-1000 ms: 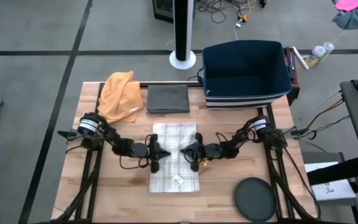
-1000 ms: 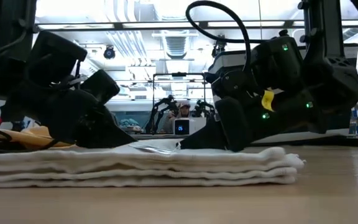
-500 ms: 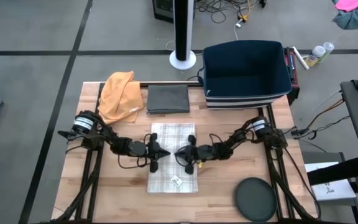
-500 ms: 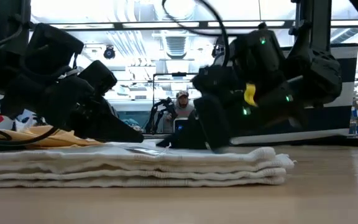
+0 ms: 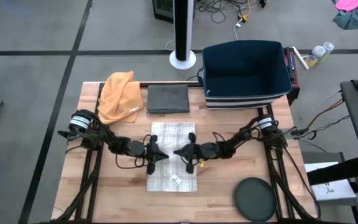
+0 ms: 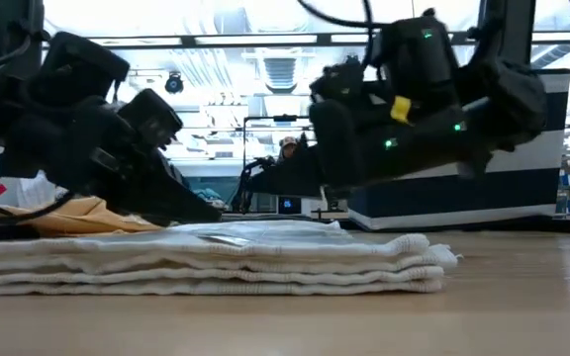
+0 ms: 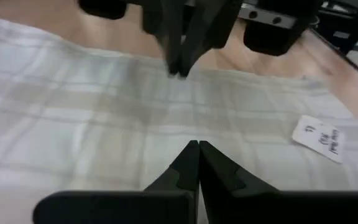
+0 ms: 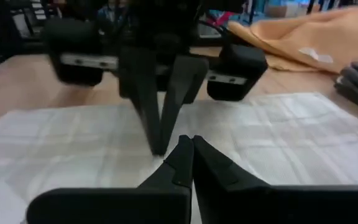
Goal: Fold kitchen towel into neat rectangle
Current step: Fold the white patterned towel
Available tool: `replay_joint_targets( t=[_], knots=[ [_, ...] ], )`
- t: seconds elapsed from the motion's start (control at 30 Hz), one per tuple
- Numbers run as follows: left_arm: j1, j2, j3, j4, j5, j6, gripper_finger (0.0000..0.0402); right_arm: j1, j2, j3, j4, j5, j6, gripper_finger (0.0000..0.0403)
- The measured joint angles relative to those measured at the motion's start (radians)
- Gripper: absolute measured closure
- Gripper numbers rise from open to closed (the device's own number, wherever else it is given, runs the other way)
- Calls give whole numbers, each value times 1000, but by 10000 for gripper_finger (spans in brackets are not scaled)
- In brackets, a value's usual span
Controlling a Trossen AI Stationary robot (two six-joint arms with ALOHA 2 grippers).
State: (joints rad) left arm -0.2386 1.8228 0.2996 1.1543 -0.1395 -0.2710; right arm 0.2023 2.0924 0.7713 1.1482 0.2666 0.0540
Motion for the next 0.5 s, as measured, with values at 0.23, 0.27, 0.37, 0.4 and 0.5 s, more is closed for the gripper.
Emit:
replay_joint_targets(
  t=[0.23,0.27,0.37,0.4,0.5],
  knots=[
    [8,-128,-162,204,-9,71,401,3,11,-117,212,75,-14,403],
    [10,-133,-177,194,-24,73,401,-2,24,-122,207,73,3,403],
    [12,-122,-193,160,-51,65,401,-7,57,-121,222,65,40,403],
    [11,-109,-191,145,-52,54,402,-9,70,-120,221,65,57,403],
    [11,-52,-173,106,-53,38,402,-8,112,-121,208,64,110,403]
  ],
)
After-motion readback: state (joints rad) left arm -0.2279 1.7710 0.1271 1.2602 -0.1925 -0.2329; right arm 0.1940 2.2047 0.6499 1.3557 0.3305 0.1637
